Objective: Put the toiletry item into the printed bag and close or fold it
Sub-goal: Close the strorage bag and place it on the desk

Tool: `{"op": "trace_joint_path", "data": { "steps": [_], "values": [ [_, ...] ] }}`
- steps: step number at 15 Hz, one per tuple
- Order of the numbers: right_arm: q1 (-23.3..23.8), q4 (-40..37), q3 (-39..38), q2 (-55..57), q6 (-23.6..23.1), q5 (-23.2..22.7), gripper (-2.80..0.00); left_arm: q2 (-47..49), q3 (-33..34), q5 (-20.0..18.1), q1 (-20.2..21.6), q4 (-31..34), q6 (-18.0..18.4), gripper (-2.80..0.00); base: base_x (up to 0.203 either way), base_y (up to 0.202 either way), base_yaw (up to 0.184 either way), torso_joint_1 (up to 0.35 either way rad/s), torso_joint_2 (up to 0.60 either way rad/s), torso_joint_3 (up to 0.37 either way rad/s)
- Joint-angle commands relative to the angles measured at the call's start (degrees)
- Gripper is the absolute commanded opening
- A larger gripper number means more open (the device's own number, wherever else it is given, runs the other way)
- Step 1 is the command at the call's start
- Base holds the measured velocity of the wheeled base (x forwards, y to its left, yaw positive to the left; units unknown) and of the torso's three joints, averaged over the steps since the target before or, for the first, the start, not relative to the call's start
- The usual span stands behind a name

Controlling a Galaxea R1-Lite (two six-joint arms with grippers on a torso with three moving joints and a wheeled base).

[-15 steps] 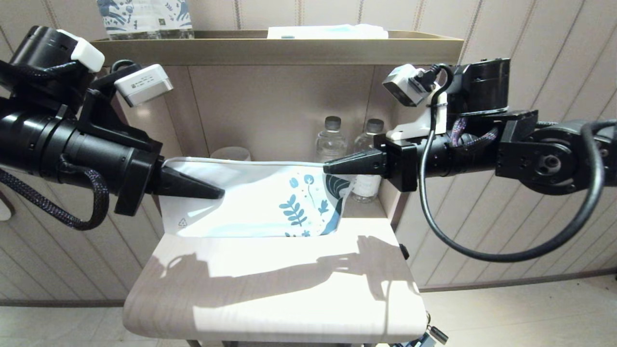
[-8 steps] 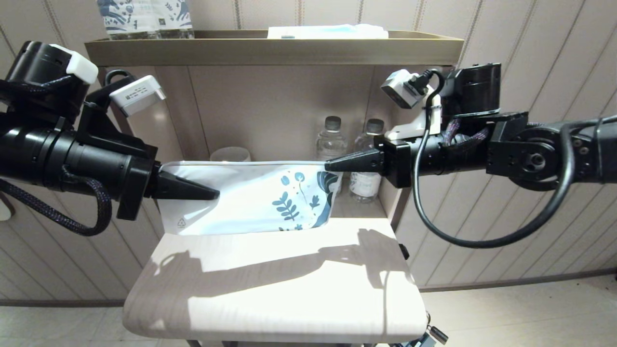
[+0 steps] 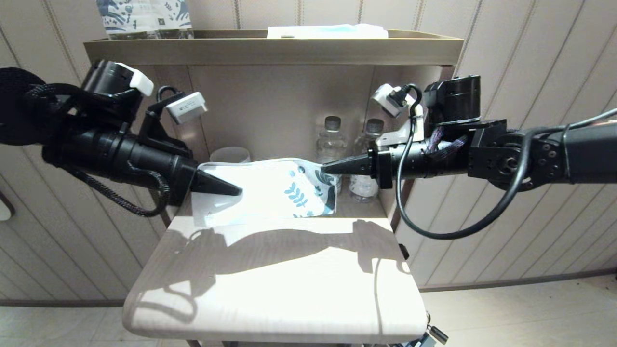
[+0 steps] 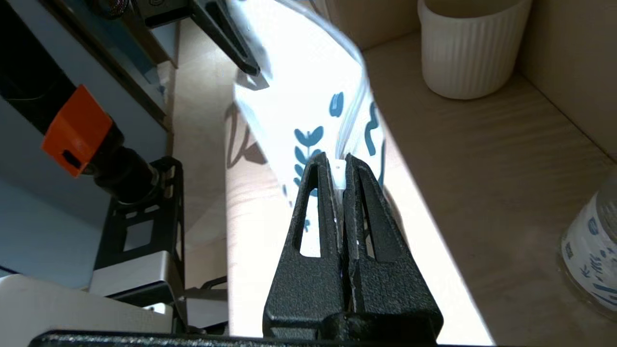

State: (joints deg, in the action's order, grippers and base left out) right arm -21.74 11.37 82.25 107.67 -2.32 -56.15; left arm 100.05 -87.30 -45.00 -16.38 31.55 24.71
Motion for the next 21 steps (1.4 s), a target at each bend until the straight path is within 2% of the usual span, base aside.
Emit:
{"op": "trace_joint_path", "data": {
  "steps": [1, 3, 8, 10, 12, 21],
  "values": [
    [-0.2, -0.1, 0.7, 1.3, -0.1, 0.3, -2.80, 4.2, -1.0, 0.0, -1.1, -2.6, -0.2, 0.00, 0.000, 0.000, 0.000, 0.000, 0.00, 0.000],
    [-0.3, -0.3, 1.2, 1.8, -0.1, 0.4, -2.80, 4.9, -2.8, 0.6, -1.8, -3.2, -2.7, 0.00, 0.000, 0.000, 0.000, 0.000, 0.00, 0.000],
    [-0.2, -0.4, 1.7, 2.0, 0.1, 0.6, -2.80, 3.4, -2.2, 0.7, -1.8, -3.1, -2.7, 0.00, 0.000, 0.000, 0.000, 0.000, 0.00, 0.000],
    [-0.3, 0.2, 0.1, 1.6, -1.2, 2.7, -2.80, 2.7, -0.8, 0.8, -1.9, -3.4, -2.4, 0.00, 0.000, 0.000, 0.000, 0.000, 0.00, 0.000],
    [-0.4, -0.2, 0.8, 1.7, -1.6, 3.1, -2.80, 0.8, 1.2, 0.8, -2.4, -4.2, 0.1, 0.00, 0.000, 0.000, 0.000, 0.000, 0.00, 0.000],
    [-0.4, -0.6, 0.6, 1.1, -1.5, 3.2, -2.80, -1.4, 1.8, 2.1, -3.2, -3.6, -1.3, 0.00, 0.000, 0.000, 0.000, 0.000, 0.00, 0.000]
  ]
}}
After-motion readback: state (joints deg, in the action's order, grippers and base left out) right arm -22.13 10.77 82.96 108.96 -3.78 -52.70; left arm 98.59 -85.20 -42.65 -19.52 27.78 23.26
